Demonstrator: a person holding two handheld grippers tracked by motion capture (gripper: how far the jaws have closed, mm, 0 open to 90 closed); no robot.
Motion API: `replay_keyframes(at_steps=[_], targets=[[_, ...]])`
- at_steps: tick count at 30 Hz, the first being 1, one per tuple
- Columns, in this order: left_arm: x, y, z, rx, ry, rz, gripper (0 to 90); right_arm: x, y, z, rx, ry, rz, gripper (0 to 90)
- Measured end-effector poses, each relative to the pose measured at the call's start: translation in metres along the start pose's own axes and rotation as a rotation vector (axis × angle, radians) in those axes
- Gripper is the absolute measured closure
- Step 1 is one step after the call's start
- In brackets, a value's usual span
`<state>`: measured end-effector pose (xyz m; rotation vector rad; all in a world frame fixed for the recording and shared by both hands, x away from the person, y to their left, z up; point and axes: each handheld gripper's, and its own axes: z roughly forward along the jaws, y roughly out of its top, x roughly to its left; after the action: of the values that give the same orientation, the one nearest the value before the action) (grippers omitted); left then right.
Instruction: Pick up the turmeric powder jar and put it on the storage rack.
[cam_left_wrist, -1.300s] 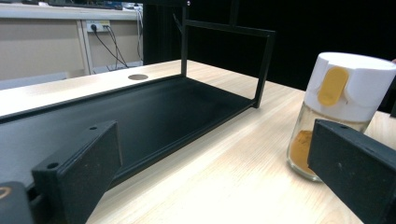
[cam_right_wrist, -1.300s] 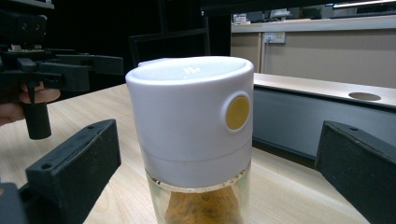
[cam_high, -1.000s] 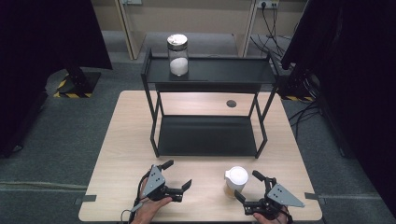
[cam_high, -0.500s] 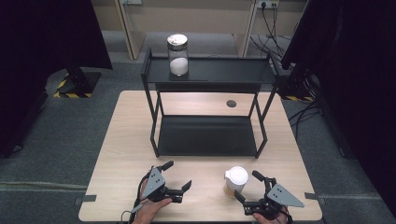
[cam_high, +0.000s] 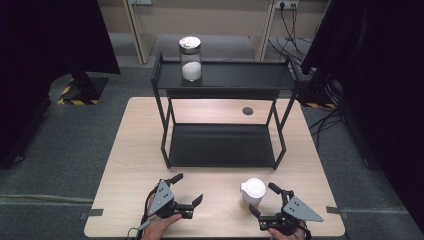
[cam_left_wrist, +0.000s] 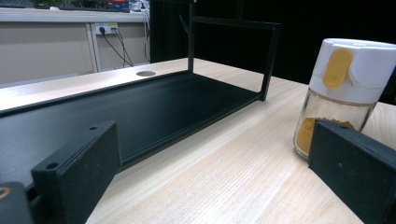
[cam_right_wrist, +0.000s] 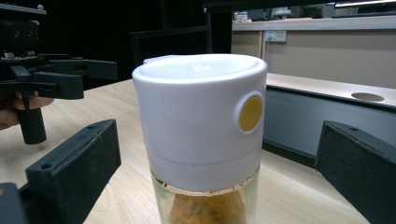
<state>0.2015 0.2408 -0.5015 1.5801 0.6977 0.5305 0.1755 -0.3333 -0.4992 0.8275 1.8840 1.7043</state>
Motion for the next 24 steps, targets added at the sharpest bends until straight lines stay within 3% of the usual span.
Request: replay_keyframes(at_steps=[24], targets=[[0.001, -0.002, -0.001, -0.006, 0.000, -0.002, 2.1, 0.004, 0.006, 0.020, 0.052, 0.001, -0.040, 0.7]])
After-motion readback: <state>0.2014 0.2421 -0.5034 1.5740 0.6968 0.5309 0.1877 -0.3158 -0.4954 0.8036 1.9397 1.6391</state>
